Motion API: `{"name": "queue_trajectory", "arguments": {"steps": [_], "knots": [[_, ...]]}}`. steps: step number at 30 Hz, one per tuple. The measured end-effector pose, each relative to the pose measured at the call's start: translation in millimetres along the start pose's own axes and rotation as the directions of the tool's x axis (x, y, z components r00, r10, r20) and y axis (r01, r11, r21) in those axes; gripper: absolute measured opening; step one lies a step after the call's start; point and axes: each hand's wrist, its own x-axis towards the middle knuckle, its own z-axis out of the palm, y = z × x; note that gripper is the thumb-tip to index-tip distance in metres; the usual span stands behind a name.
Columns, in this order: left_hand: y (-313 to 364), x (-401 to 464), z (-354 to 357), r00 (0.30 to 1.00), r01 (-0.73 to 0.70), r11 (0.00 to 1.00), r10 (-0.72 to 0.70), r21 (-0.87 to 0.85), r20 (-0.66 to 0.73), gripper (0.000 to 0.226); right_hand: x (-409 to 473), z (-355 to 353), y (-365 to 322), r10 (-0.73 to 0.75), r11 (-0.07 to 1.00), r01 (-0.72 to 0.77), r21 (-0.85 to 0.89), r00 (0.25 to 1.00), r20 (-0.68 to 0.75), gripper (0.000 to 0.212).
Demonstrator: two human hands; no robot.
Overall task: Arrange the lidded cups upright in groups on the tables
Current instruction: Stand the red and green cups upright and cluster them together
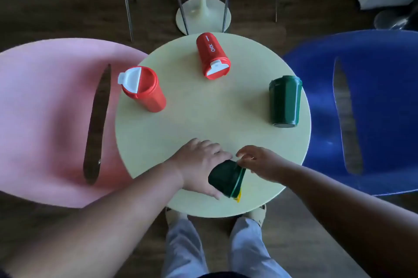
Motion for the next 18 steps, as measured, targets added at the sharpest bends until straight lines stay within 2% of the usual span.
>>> {"name": "queue_trajectory", "arguments": {"steps": [4, 11, 14, 18], "knots": [[3, 10, 9, 0.999, -0.034, 0.996, 0.035, 0.081, -0.001, 0.094, 2, 2, 2, 0.027, 0.999, -0.028, 0.045, 1.000, 0.014, 0.016], [-3, 15, 2, 0.992, -0.008, 1.000, 0.008, 0.004, -0.127, 0.081, -4, -5, -12, 0.031, 0.994, -0.030, 0.101, 1.000, -0.002, 0.023], [-6, 17, -8, 0.979, 0.022, 0.994, -0.043, -0.108, -0.201, 0.078, -10, -18, -27, -0.008, 0.990, 0.022, 0.141, 0.995, -0.099, 0.022], [-13, 21, -16, 0.948, 0.078, 0.922, -0.186, -0.379, -0.259, 0.077, -12, -35, -54, -0.069, 0.974, 0.116, 0.196, 0.971, -0.229, 0.020]]}}
